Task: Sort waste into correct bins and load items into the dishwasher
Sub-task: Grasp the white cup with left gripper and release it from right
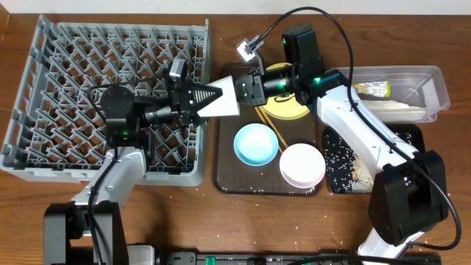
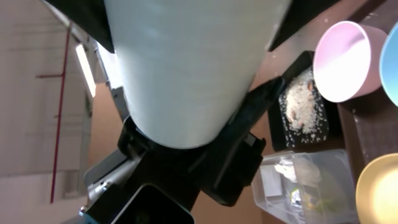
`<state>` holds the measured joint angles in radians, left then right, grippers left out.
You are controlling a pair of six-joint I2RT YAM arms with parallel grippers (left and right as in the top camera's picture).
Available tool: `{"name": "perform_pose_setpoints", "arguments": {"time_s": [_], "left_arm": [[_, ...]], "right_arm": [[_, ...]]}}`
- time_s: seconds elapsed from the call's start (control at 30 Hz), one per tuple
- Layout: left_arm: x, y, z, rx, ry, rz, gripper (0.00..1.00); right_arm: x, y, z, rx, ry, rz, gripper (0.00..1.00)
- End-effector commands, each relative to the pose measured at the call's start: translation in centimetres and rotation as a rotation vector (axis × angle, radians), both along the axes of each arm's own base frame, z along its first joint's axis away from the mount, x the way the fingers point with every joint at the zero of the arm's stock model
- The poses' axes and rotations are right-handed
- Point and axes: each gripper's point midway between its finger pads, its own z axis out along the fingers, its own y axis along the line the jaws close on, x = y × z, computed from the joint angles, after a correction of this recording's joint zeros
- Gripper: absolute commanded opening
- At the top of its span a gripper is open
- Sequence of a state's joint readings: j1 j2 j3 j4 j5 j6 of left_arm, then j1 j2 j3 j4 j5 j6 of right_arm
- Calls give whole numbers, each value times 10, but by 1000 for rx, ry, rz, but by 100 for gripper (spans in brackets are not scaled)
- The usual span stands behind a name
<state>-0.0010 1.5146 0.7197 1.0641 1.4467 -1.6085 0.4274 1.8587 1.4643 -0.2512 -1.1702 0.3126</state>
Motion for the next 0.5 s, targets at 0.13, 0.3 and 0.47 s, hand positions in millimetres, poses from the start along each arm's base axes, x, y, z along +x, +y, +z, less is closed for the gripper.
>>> {"name": "perform_pose_setpoints", "arguments": {"time_s": [0.13,0.3,0.47], "left_arm": [[-1,-2,8,1,-29,-14,47],[3,5,8,6,-54,11,40],[13,26,8,25,-138,81,31]], "right_arm": [[-4,1,7,12,-13,13,38],[23,-30,6,10,-12,-73,60],[62,-87,-5,-37,-15,-233,86]]}}
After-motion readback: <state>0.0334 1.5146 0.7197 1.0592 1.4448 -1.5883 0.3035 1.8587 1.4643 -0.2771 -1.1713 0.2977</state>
